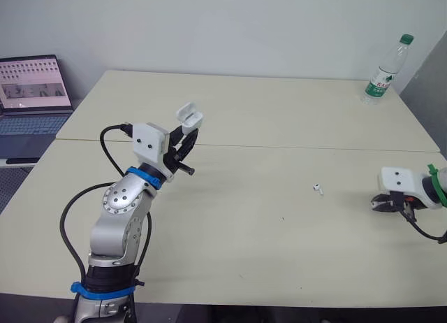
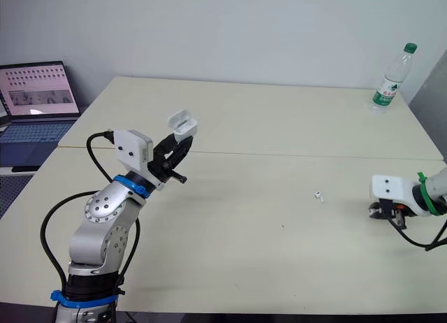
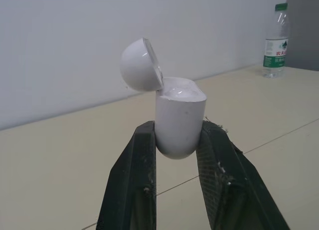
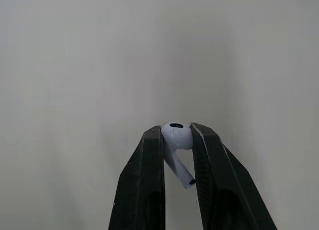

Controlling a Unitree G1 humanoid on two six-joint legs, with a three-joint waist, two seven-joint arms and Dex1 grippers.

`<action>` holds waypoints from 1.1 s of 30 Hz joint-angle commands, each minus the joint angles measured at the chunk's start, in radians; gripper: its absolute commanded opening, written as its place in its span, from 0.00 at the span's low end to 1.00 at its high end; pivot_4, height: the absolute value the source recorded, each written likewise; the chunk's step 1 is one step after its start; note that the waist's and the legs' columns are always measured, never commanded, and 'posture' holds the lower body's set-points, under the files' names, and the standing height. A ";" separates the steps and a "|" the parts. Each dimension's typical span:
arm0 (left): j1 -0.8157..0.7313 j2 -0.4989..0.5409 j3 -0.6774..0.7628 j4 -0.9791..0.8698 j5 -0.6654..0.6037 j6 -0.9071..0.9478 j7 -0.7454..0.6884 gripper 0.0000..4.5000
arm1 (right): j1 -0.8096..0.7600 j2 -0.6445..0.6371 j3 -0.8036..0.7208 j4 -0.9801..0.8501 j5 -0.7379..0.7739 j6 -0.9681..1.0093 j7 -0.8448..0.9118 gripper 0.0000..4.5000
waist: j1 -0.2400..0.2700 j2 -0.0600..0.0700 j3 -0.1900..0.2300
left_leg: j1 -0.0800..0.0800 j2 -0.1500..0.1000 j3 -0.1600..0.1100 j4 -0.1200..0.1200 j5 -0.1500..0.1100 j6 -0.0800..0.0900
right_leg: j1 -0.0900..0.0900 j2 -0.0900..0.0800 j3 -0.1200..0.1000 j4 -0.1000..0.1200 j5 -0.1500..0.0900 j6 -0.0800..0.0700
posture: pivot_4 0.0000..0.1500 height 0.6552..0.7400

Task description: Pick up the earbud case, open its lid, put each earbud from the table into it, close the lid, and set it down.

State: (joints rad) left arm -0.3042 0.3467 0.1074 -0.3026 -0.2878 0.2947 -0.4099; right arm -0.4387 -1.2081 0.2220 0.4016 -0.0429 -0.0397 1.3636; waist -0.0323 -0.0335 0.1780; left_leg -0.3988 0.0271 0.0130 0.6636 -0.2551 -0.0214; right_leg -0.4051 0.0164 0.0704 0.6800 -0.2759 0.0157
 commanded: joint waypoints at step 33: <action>0.034 0.001 -0.001 -0.071 0.004 -0.012 0.021 0.17 | -0.044 0.057 0.029 0.317 -0.178 -0.225 -0.067 0.27 | 0.003 -0.002 -0.001 | 0.016 0.000 -0.001 0.002 0.000 0.000 | 0.019 -0.001 0.000 -0.002 0.000 0.001 | 1.00 1.00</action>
State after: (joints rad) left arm -0.2499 0.3486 0.1033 -0.3446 -0.2857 0.2972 -0.3985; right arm -0.4894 -1.1589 0.2393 0.7032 -0.1866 -0.2812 1.3095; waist -0.0295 -0.0359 0.1770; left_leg -0.3822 0.0270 0.0124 0.6654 -0.2551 -0.0214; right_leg -0.3865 0.0157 0.0706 0.6780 -0.2755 0.0172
